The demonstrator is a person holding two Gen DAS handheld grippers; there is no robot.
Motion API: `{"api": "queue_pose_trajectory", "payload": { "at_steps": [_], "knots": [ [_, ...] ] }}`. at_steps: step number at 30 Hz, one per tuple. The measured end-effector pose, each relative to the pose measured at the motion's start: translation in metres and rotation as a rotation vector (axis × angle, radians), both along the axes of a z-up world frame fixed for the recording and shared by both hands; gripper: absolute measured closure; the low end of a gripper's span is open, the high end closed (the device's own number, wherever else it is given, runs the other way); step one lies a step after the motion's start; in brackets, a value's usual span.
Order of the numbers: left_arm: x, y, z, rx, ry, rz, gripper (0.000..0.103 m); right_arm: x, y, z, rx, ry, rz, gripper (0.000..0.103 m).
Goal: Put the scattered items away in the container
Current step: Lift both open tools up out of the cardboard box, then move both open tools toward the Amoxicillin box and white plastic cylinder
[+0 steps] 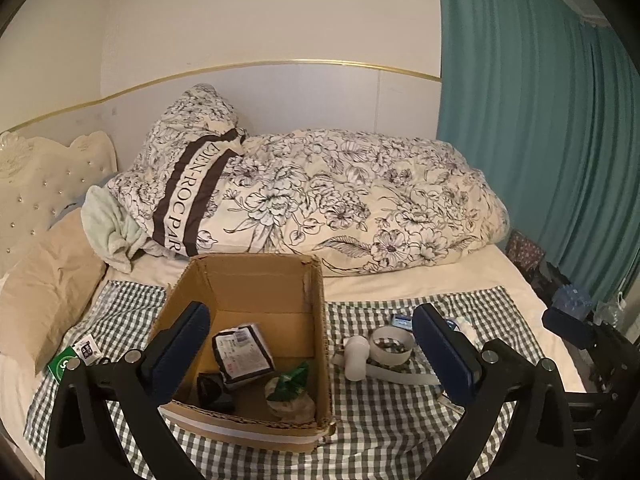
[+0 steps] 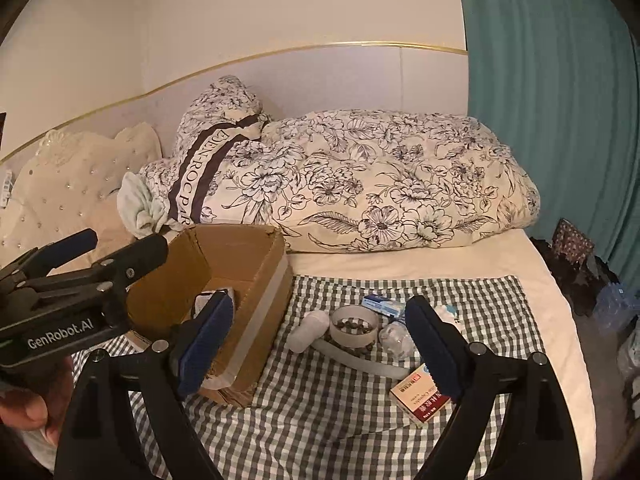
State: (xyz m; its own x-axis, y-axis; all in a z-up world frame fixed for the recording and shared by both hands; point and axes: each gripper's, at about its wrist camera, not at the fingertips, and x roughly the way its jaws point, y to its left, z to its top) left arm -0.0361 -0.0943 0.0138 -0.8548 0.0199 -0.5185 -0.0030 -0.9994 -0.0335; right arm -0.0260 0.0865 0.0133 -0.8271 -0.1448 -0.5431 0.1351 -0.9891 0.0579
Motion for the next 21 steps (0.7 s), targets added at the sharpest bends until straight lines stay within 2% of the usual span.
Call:
{"api": "queue_pose_trajectory", "payload": {
  "at_steps": [13,21],
  "knots": [
    [-0.006,0.023,-0.010,0.015,-0.002,-0.062,0.000,0.006,0.042,-0.023,0.027,-0.043,-0.072,0.005],
    [-0.013,0.042,-0.025,0.017,-0.018,-0.100,0.000,0.007,0.069,-0.042,0.056,-0.068,-0.098,0.005]
  ]
}}
